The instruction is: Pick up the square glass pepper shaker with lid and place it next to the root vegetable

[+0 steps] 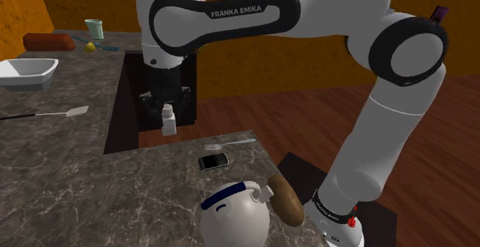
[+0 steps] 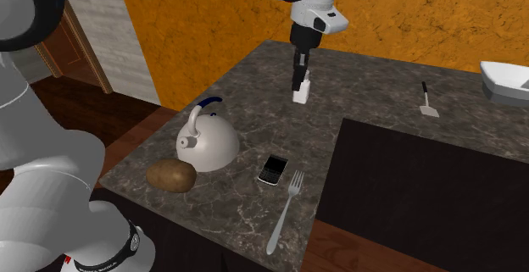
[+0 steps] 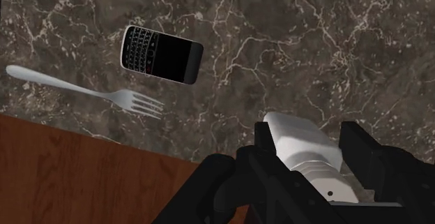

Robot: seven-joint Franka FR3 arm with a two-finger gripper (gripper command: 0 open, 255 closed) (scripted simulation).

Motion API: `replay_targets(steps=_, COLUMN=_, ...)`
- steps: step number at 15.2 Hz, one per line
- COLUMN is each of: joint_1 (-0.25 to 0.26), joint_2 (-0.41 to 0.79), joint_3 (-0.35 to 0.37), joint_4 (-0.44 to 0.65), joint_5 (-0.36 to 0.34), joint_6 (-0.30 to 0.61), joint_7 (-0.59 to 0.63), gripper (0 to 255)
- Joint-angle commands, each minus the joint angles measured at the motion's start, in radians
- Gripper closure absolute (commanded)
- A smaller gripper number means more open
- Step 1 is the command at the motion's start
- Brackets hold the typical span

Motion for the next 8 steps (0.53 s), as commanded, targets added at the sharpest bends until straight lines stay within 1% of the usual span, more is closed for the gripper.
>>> replay_targets(steps=1, joint_1=-0.014, joint_2=-0.089, joint_3=-0.007, joint_4=-0.104, joint_5=0.038, joint_6=0.020, joint_7=-0.032, gripper=255)
replay_targets(steps=4, joint_1=-0.020, joint_2=-0.222, joint_3=-0.025, joint_4=-0.240, joint_5=0.091, joint_6=0.030, joint_7=-0.078, gripper=255)
replay_targets(steps=8, joint_1=-0.012, joint_2=-0.394, joint_3=-0.059, joint_4=-0.402, joint_5=0.147, joint_6=0.021, joint_7=-0.133, gripper=255)
